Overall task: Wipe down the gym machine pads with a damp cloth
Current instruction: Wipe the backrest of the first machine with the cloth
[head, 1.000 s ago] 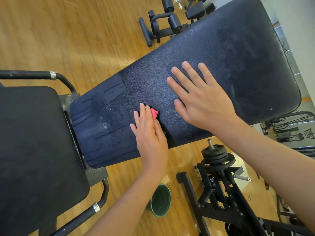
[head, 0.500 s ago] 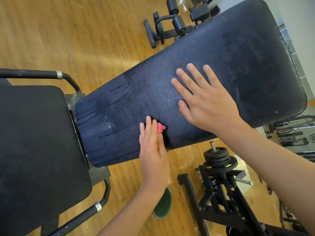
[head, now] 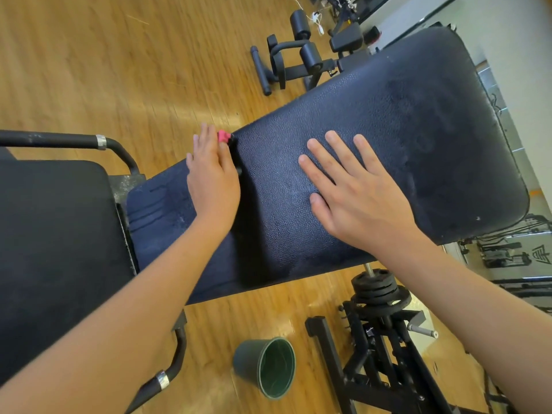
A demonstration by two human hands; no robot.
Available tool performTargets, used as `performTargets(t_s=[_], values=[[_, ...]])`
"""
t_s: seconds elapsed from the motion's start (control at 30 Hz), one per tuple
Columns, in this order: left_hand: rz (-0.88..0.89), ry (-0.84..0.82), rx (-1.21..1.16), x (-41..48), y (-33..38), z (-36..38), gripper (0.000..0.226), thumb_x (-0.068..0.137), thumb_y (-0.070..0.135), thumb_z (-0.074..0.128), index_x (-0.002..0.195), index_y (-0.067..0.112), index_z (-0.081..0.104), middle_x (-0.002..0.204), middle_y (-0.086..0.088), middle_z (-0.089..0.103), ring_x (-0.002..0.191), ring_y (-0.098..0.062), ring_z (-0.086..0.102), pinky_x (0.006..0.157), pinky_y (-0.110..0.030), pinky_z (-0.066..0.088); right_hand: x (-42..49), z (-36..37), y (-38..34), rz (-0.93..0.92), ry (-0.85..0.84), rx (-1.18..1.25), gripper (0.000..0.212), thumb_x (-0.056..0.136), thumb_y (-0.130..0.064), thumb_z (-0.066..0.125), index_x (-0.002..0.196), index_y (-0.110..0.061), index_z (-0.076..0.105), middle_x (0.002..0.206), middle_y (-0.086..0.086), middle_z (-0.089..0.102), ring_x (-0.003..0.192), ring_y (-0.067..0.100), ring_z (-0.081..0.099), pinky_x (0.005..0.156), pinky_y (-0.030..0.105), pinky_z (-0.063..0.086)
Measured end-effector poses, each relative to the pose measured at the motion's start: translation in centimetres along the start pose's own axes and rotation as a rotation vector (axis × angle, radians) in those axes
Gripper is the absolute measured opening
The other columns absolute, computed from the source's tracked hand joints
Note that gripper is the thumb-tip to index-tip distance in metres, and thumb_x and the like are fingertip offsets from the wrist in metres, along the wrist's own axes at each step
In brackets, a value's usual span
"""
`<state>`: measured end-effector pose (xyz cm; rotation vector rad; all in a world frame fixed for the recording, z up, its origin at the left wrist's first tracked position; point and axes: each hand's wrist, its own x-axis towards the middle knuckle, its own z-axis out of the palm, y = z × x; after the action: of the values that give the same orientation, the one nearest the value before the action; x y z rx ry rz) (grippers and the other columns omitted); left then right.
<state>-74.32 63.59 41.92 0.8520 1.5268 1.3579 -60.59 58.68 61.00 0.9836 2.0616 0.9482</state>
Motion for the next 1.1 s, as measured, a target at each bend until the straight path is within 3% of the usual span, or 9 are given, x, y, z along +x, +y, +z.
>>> performTargets(t_s=[0.2, 0.3, 0.37, 0.47, 0.63, 0.93, 1.1], values=[[-0.004, 0.007, -0.041, 1.3, 0.1, 0.3, 0.042, 0.108, 0.032, 0.040, 0.146, 0.027, 0.055, 0.158, 0.011, 0.045, 0.151, -0.014, 0.032, 0.125, -0.042, 0.010, 0.0, 0.1, 0.1, 0.001, 0.012, -0.004, 0.059, 0.106, -0.038, 0.030, 0.158, -0.012, 0.036, 0.166, 0.013, 0.030, 0.155, 0.036, 0.022, 0.124, 0.058, 0.016], [0.034, -0.009, -0.094, 1.4, -0.1, 0.4, 0.036, 0.104, 0.029, 0.042, 0.132, 0.026, 0.065, 0.139, 0.014, 0.060, 0.147, -0.024, 0.040, 0.125, -0.050, -0.001, 0.1, 0.0, 0.0, 0.004, 0.001, -0.005, 0.059, 0.106, -0.038, 0.029, 0.159, -0.012, 0.035, 0.166, 0.013, 0.029, 0.155, 0.036, 0.022, 0.125, 0.058, 0.015], [0.042, -0.021, -0.071, 1.5, -0.3, 0.7, 0.035, 0.104, 0.029, 0.044, 0.133, 0.027, 0.063, 0.136, 0.015, 0.057, 0.152, -0.032, 0.030, 0.121, -0.061, -0.007, 0.1, -0.1, 0.0, 0.001, -0.003, -0.004, 0.059, 0.106, -0.038, 0.029, 0.159, -0.012, 0.035, 0.166, 0.013, 0.029, 0.155, 0.036, 0.021, 0.125, 0.057, 0.015], [0.010, -0.031, -0.038, 1.4, -0.6, 1.0, 0.046, 0.105, 0.036, 0.043, 0.151, 0.036, 0.047, 0.164, 0.004, 0.036, 0.157, -0.032, 0.012, 0.118, -0.066, -0.010, 0.0, -0.1, 0.1, 0.000, -0.006, 0.004, 0.059, 0.106, -0.038, 0.029, 0.158, -0.012, 0.036, 0.166, 0.014, 0.029, 0.155, 0.036, 0.022, 0.125, 0.058, 0.015], [0.036, -0.018, -0.046, -0.2, -0.6, 1.1, 0.050, 0.106, 0.028, 0.038, 0.156, 0.028, 0.040, 0.164, 0.000, 0.036, 0.156, -0.021, 0.019, 0.122, -0.057, -0.012, 0.0, -0.2, -0.1, 0.004, -0.028, 0.002, 0.060, 0.106, -0.038, 0.027, 0.159, -0.012, 0.035, 0.167, 0.013, 0.027, 0.155, 0.036, 0.020, 0.125, 0.057, 0.014], [0.077, -0.073, 0.032, -5.8, -1.7, 0.9, 0.054, 0.107, 0.038, 0.031, 0.159, 0.027, 0.034, 0.168, 0.003, 0.025, 0.157, -0.015, 0.014, 0.122, -0.049, -0.014, 0.1, -0.4, -0.1, 0.002, -0.046, 0.009, 0.060, 0.106, -0.038, 0.027, 0.159, -0.012, 0.034, 0.167, 0.013, 0.027, 0.155, 0.036, 0.020, 0.125, 0.058, 0.014], [0.114, -0.043, 0.074, -3.7, -1.4, 0.8, 0.049, 0.112, 0.030, 0.031, 0.159, 0.019, 0.034, 0.169, 0.000, 0.024, 0.157, -0.018, 0.015, 0.124, -0.046, -0.011, 0.1, -0.6, 0.0, 0.002, -0.053, 0.006, 0.060, 0.106, -0.038, 0.026, 0.159, -0.012, 0.034, 0.167, 0.013, 0.027, 0.155, 0.036, 0.020, 0.125, 0.057, 0.013]])
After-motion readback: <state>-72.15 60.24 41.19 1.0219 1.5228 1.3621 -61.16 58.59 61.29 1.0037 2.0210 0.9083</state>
